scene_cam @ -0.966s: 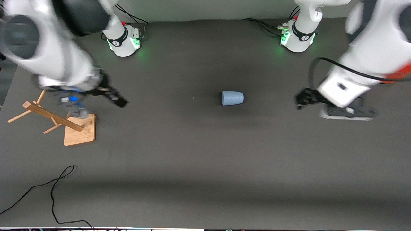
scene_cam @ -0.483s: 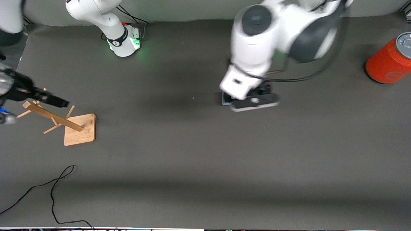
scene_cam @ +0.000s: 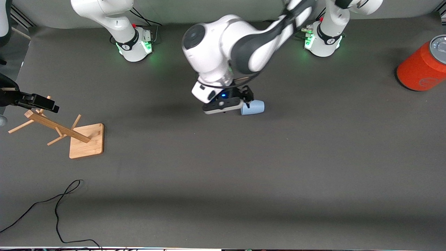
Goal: Rotate and upright cup with both arms
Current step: 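Reach the left gripper to the cup and grasp its rim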
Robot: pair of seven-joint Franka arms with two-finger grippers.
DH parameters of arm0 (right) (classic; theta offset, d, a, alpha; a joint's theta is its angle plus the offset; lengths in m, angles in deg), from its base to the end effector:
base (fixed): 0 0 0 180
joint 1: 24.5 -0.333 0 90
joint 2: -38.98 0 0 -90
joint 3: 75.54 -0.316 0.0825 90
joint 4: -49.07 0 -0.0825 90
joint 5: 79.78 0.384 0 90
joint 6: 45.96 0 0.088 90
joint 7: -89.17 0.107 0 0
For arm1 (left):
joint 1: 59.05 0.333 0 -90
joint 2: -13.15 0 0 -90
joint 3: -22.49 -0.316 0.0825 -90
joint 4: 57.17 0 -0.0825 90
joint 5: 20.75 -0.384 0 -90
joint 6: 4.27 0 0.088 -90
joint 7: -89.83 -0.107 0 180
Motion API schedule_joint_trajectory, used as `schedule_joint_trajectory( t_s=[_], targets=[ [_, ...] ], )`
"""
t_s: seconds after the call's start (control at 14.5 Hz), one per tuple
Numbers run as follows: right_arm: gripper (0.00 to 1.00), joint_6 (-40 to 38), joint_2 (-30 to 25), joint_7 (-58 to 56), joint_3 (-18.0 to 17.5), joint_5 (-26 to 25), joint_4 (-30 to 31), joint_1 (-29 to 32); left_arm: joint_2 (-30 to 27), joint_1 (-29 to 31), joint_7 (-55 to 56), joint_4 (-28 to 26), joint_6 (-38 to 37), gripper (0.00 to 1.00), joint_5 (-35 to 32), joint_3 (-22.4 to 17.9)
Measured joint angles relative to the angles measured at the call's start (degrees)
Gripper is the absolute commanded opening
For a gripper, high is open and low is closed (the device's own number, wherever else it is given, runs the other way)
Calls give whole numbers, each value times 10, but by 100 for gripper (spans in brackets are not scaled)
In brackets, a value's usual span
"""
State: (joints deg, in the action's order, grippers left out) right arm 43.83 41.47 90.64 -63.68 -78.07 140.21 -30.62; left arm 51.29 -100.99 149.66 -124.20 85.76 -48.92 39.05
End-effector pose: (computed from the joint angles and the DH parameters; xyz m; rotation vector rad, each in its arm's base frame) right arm 0.5627 -0.0509 0.5910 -3.1103 0.1975 0.1017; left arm 0.4588 -0.5470 0.4002 -2.7718 -0.0012 -0.1960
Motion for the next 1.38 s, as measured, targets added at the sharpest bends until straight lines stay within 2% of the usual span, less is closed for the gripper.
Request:
schedule_joint_trajectory(
  t_s=[0.21,0.41,0.83,0.9,0.97,1.03,1.1,1.17,1.38],
  targets=[
    [100,23,-1,-25,-18,0,7,14,65,-34,11,-24,0,100,-57,-1],
    [100,27,-1,-25,-71,-1,7,57,100,-48,-15,-68,1,98,-110,-1],
    [100,38,-1,-28,-83,-1,12,59,107,-49,-83,-114,-1,93,-117,-1],
    [100,41,0,-28,-82,-1,12,56,107,-50,-89,-120,-1,89,-117,-1],
    [100,46,0,-28,-77,-2,12,50,107,-50,-97,-125,-1,76,-118,-1],
    [100,49,1,-28,-64,-2,12,37,107,-50,-108,-128,-1,50,-120,-1],
    [100,51,2,-28,-51,-3,12,25,107,-50,-118,-128,-4,16,-121,-2],
    [100,53,2,-28,-43,-3,13,19,107,-50,-125,-128,-7,1,-122,-2],
    [100,57,3,-29,-40,-3,13,16,107,-50,-130,-128,-17,0,-123,-2]
  ],
)
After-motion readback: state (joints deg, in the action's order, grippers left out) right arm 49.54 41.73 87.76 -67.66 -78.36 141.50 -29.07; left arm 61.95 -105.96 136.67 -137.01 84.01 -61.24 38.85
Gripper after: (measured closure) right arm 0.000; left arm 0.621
